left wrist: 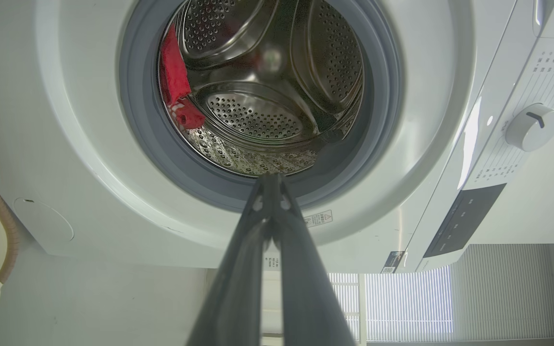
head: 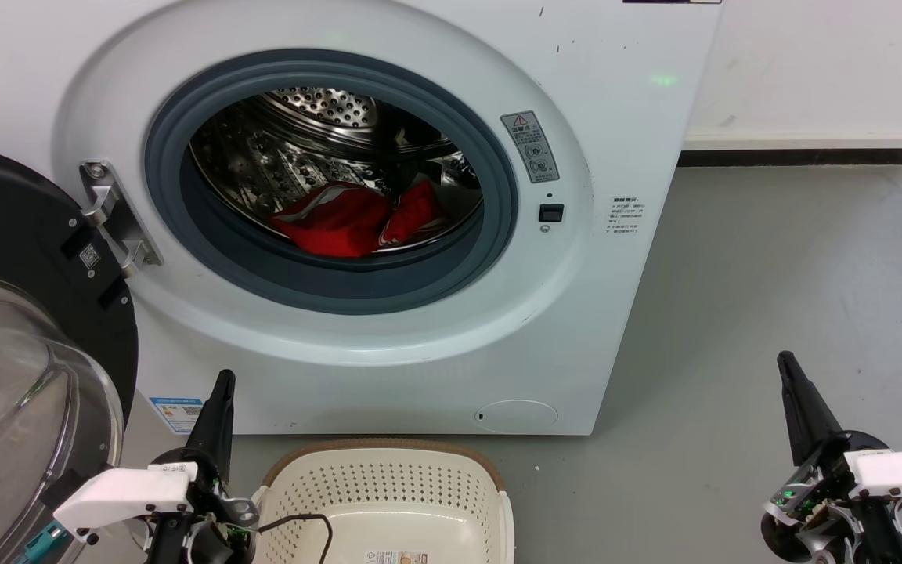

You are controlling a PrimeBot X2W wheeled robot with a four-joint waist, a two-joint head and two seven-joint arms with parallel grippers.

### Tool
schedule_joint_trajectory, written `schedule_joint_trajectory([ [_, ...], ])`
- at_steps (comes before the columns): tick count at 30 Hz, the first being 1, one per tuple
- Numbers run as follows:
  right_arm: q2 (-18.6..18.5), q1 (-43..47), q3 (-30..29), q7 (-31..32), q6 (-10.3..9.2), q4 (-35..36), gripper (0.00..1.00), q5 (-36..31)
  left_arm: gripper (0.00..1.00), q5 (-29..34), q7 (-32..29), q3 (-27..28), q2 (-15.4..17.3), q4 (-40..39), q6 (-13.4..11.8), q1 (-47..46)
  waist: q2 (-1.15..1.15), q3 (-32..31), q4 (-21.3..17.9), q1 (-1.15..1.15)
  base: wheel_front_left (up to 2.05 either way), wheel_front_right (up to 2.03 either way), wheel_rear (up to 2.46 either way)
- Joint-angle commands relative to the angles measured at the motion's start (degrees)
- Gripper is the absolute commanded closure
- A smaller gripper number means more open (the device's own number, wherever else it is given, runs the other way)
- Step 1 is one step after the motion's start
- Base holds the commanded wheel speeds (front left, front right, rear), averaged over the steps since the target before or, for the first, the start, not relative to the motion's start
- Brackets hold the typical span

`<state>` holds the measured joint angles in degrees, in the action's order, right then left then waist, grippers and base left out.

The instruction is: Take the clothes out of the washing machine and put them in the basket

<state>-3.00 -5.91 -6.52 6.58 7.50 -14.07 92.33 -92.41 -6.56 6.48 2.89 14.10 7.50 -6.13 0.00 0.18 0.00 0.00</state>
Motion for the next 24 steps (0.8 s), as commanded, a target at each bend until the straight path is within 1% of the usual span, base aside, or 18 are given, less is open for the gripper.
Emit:
schedule_joint_trajectory([
  [1,0.3,-0.9,0.0,-0.1,-0.03,0.0,1.0,-0.1,1.0,0.1,0.0,0.2,0.0,-0.1,0.1,-0.4,0.0,0.0,0.0,0.0,0.0,0.0,0.0],
  [14,0.3,-0.9,0.0,-0.1,-0.03,0.0,1.0,-0.1,1.0,0.1,0.0,0.2,0.0,-0.1,0.1,-0.4,0.0,0.0,0.0,0.0,0.0,0.0,0.0],
  [15,0.0,0.0,0.0,0.0,0.0,-0.1,0.0,0.0,0.0,0.0,0.0,0.0,0.0,0.1,0.0,0.0,0.0,0.0,0.0,0.0,0.0,0.0,0.0],
  [19,0.0,1.1,0.2,-0.4,-0.01,-1.2,0.0,-0.2,0.0,0.2,0.4,-0.3,-0.1,1.1,0.0,1.2,0.0,0.0,0.0,0.0,0.0,0.0,0.0],
  [24,0.0,1.6,0.4,-1.9,-0.01,-0.4,0.0,-1.6,0.0,3.1,1.9,0.1,-0.1,-0.1,-0.2,1.6,0.0,0.0,0.0,0.0,0.0,0.0,0.0],
])
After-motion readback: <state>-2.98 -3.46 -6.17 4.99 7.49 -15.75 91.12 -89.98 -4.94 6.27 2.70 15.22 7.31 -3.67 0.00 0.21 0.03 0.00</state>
